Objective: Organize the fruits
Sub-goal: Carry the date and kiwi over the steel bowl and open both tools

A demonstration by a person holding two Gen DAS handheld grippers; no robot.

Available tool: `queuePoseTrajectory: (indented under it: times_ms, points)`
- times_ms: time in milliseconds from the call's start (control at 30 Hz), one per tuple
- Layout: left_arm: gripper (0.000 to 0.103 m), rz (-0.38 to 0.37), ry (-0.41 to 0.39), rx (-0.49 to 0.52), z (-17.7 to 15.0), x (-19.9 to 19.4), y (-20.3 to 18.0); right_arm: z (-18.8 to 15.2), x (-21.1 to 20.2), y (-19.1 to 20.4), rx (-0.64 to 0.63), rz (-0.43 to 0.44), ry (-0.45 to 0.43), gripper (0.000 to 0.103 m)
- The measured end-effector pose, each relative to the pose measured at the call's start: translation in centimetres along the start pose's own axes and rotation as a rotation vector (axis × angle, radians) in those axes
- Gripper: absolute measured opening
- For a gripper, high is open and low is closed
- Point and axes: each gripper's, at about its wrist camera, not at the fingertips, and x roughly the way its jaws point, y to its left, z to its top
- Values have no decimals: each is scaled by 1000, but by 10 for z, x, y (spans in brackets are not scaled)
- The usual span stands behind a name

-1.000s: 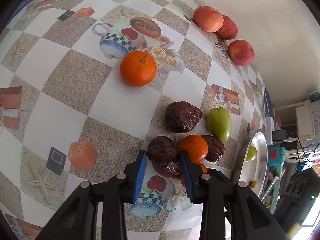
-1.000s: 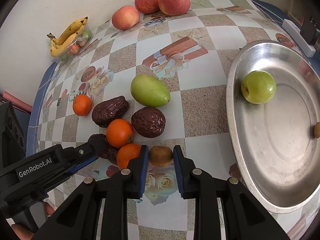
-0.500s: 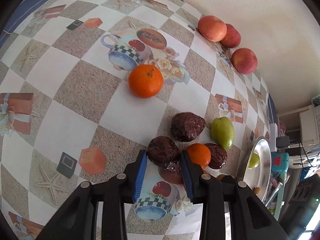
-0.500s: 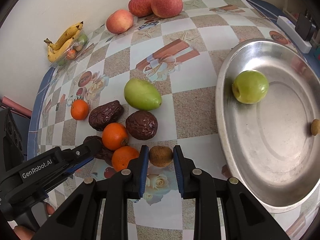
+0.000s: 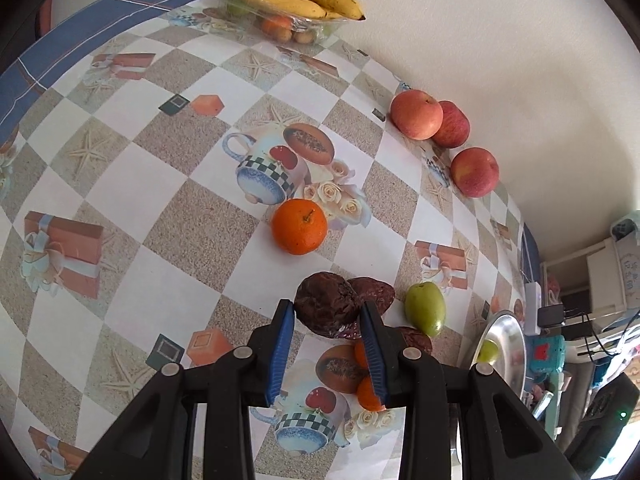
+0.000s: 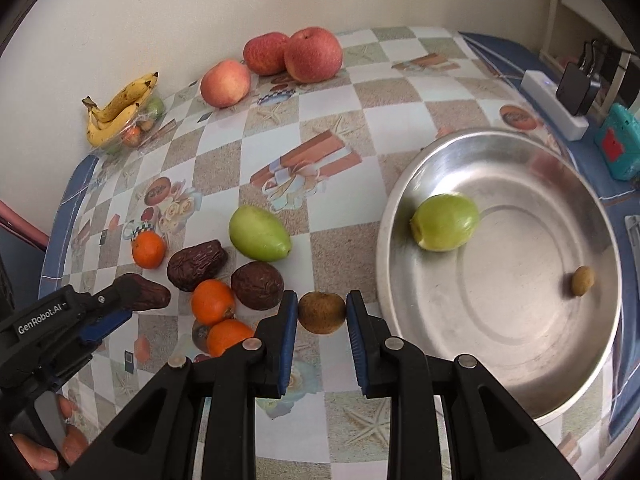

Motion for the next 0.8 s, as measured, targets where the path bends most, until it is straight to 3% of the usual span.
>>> queuePoseTrajectory:
  times_ms: [300,800]
  points:
    - [36,-52,28,62,-9,2,-22,7,-22,-29,84,-12,-57,26]
    - [36,-244,156,318,-64,35,-119,0,-27,-142,426,-112,-45,26]
